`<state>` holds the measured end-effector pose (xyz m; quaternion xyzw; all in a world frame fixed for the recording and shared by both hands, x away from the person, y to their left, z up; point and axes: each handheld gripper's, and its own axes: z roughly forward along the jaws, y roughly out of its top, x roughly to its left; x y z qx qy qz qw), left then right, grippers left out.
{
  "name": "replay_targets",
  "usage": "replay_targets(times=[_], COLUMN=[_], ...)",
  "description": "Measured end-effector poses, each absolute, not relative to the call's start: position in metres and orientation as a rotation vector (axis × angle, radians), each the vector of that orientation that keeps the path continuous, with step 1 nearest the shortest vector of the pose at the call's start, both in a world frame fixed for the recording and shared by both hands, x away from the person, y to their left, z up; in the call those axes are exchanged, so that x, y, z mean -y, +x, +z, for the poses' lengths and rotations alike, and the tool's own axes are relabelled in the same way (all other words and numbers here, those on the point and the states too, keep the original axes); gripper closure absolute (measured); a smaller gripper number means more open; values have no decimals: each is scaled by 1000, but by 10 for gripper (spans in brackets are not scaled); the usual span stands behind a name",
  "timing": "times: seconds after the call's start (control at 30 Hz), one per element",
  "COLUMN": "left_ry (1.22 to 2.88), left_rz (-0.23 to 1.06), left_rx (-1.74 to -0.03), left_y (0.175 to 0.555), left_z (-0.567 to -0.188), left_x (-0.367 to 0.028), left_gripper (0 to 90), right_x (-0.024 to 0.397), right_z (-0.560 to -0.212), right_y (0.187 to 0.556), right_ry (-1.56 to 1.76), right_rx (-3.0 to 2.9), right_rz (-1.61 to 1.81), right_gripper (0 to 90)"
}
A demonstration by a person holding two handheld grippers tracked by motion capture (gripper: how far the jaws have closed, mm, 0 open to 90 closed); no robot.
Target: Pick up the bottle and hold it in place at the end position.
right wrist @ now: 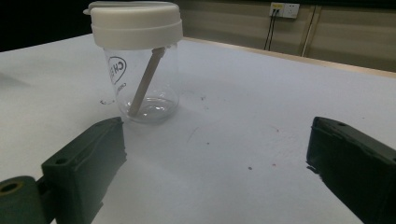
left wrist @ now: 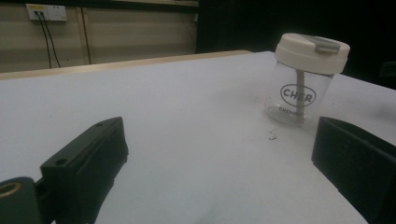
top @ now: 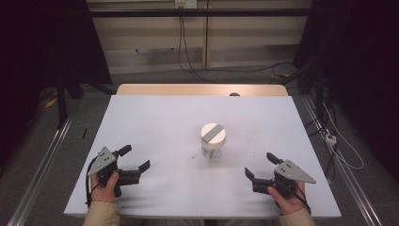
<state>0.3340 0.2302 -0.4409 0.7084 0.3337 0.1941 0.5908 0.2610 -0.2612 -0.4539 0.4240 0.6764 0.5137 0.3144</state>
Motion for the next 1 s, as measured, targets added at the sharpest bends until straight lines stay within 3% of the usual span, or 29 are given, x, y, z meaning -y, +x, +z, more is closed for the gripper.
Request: replay_targets(times=[1.0], left_ry=[1656], left_rz=[466], left_rx=[-770], left_y=[334], left_z=[-442], left_x=[-229], left_gripper=[32], right_x=[235], right_z=[-448], right_y=[290], right_ry=[1136], right_rx=[-1761], right_rz=[1402], right_gripper=[52])
